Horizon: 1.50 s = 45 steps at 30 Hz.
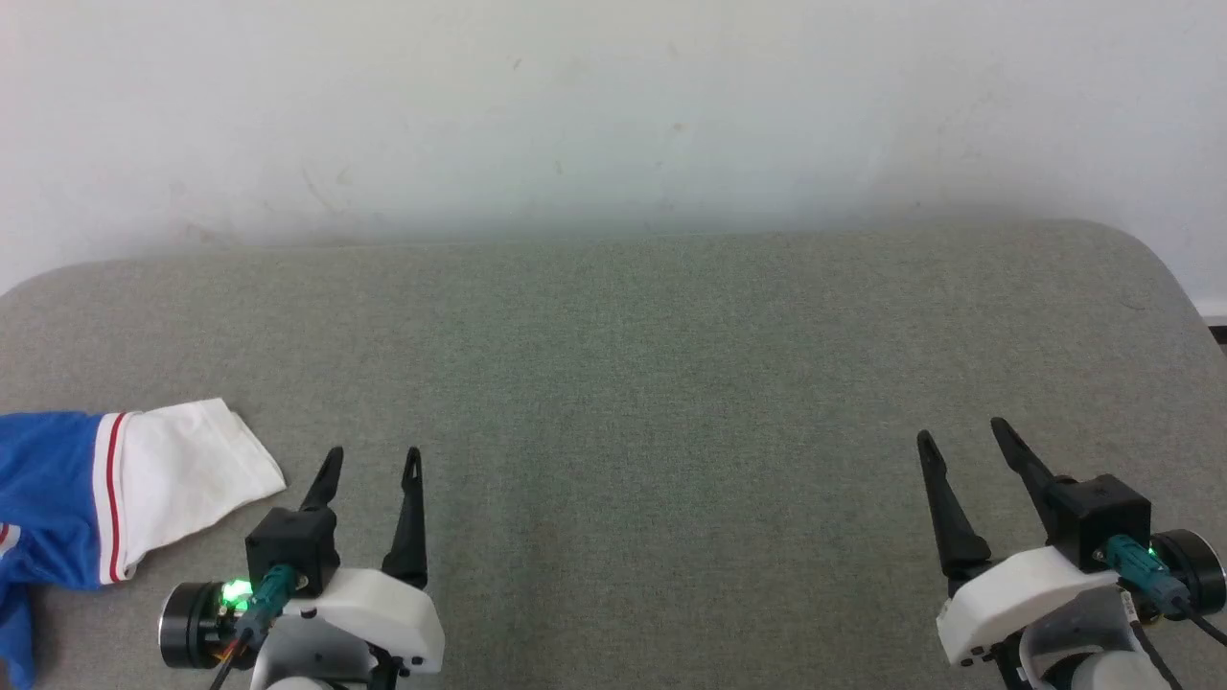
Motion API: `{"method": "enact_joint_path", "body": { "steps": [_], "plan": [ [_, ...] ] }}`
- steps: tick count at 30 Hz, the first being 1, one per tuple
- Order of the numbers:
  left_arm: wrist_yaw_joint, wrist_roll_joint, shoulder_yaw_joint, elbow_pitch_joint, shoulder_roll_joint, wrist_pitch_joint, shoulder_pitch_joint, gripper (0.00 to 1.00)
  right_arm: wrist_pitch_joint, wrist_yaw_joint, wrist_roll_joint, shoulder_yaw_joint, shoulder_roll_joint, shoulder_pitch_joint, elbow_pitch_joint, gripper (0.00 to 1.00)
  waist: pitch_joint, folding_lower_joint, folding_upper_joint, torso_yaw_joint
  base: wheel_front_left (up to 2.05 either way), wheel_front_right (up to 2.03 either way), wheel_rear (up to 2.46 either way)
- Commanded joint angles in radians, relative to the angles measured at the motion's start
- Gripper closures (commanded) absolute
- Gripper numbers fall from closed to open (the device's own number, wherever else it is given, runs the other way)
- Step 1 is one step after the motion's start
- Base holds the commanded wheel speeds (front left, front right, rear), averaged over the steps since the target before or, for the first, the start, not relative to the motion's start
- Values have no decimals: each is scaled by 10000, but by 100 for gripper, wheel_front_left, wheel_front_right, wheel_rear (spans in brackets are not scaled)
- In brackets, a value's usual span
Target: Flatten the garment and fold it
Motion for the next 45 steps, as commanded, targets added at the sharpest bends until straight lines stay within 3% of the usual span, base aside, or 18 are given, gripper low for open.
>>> {"method": "enact_joint_path", "body": {
  "steps": [1,26,45],
  "plan": [
    [-70,-90,-21,55,-5,-100,-96,0,-97,-1,73,-45,7,26,72,0,2,0,0,0,0,0,0],
    [-128,-559,-46,345,-12,-622,-196,0,-631,-3,382,-51,16,26,430,0,-19,0,1,298,0,0,0],
    [-142,-955,-137,571,-17,-1019,-289,0,-910,-4,559,19,24,87,305,0,4,0,1,1322,0,0,0]
  ]
}}
